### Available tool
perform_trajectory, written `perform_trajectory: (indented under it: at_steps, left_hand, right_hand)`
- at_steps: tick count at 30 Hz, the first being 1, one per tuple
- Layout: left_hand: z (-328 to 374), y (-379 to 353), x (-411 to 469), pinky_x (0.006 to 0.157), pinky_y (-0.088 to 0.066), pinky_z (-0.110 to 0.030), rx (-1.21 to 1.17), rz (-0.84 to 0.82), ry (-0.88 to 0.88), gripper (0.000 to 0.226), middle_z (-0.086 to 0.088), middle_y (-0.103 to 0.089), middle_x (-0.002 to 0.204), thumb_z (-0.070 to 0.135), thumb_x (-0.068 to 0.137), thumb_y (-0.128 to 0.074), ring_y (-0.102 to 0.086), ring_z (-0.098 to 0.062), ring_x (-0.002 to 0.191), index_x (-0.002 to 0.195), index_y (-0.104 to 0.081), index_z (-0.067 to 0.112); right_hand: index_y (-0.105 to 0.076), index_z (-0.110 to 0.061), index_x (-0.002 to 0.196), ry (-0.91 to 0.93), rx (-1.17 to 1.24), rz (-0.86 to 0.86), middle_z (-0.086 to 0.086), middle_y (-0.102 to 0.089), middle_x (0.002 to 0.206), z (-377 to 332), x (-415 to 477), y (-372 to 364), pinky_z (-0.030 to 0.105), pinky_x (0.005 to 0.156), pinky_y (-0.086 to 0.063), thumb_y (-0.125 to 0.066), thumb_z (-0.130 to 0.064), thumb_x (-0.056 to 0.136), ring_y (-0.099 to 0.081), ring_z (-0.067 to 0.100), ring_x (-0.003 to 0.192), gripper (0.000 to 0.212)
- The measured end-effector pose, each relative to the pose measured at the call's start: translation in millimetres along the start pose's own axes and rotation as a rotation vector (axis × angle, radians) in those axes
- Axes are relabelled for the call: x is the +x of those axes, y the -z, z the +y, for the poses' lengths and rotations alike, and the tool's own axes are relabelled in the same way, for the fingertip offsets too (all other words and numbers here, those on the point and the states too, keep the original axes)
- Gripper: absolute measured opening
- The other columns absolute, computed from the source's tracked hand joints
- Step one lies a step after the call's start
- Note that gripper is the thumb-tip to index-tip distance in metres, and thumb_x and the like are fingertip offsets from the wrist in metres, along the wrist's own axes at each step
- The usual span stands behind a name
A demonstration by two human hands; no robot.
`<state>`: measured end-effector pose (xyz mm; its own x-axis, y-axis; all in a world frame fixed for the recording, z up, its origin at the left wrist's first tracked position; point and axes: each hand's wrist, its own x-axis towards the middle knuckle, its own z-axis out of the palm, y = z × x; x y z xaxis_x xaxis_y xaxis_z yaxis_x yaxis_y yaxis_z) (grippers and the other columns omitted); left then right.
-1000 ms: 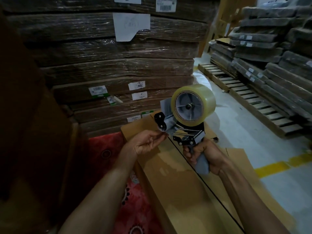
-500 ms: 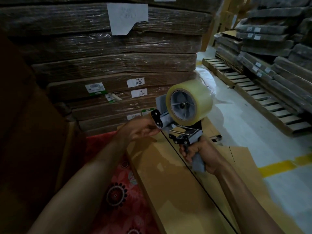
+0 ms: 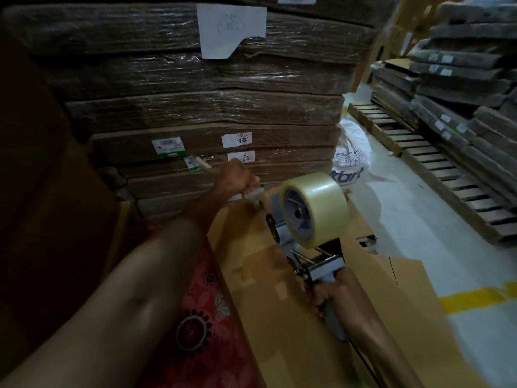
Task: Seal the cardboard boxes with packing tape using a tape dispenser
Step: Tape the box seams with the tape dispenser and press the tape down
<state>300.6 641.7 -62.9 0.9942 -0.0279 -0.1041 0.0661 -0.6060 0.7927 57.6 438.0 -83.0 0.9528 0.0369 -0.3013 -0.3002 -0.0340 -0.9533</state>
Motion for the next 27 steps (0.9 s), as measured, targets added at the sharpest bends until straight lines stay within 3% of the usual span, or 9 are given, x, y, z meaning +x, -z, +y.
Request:
perform_trajectory:
  at_steps: [7, 10, 15, 22, 24, 27]
  left_hand:
    - [-23, -25, 19, 0.067, -0.056, -0.036, 0.111, 0.008, -0.099, 0.029, -0.014, -0.072, 0.072, 0.018, 0.096, -0.066, -0.068, -0.025, 0.064, 0.075, -0.073, 0.000]
    - [-31, -29, 26, 0.069, -0.055, -0.033, 0.116, 0.016, -0.126, 0.026, -0.007, -0.070, 0.065, 0.018, 0.092, -0.071, -0.065, -0.016, 0.059, 0.068, -0.074, 0.007]
    - [-36, -37, 33, 0.083, -0.057, -0.041, 0.079, 0.018, -0.052, 0.027, -0.012, -0.073, 0.077, 0.016, 0.092, -0.069, -0.071, -0.025, 0.080, 0.067, -0.072, 0.010]
    - [-39, -38, 31, 0.076, -0.056, -0.038, 0.154, -0.064, -0.020, 0.020, -0.010, -0.070, 0.072, 0.010, 0.084, -0.074, -0.070, -0.026, 0.077, 0.064, -0.071, 0.012]
    - [-40, -38, 29, 0.083, -0.057, -0.041, 0.186, -0.112, 0.020, 0.016, -0.015, -0.070, 0.085, 0.010, 0.086, -0.071, -0.069, -0.029, 0.088, 0.070, -0.068, 0.010]
    - [-39, -35, 27, 0.087, -0.056, -0.045, 0.227, -0.034, 0.047, 0.010, -0.014, -0.068, 0.098, 0.016, 0.086, -0.072, -0.066, -0.028, 0.093, 0.092, -0.069, 0.009]
  right_hand:
    - [-0.044, -0.005, 0.060, -0.023, -0.062, 0.109, 0.013, -0.040, 0.062, -5, 21, -5, 0.037, 0.051, -0.027, -0.057, -0.007, 0.045, -0.038, 0.019, 0.054, 0.020]
    - [-0.045, -0.003, 0.061, -0.034, -0.013, 0.116, 0.014, -0.037, 0.062, -5, 26, -10, 0.034, 0.047, -0.024, -0.055, -0.005, 0.043, -0.035, 0.019, 0.051, 0.021]
    - [-0.047, 0.002, 0.060, -0.032, -0.047, 0.079, 0.015, -0.039, 0.062, -6, 26, -7, 0.036, 0.049, -0.024, -0.057, -0.006, 0.045, -0.035, 0.023, 0.053, 0.020]
    - [-0.049, 0.011, 0.071, -0.063, -0.118, 0.057, 0.014, -0.045, 0.062, 11, 37, -2, 0.044, 0.053, -0.029, -0.061, -0.018, 0.043, -0.038, 0.024, 0.054, 0.043]
    - [-0.050, 0.014, 0.074, -0.054, -0.120, 0.051, 0.014, -0.046, 0.061, 15, 38, -3, 0.046, 0.051, -0.029, -0.061, -0.019, 0.043, -0.038, 0.024, 0.053, 0.047]
    - [-0.050, 0.002, 0.058, -0.054, -0.130, 0.069, 0.014, -0.043, 0.054, 13, 37, -5, 0.046, 0.050, -0.030, -0.060, -0.014, 0.046, -0.038, 0.025, 0.050, 0.022]
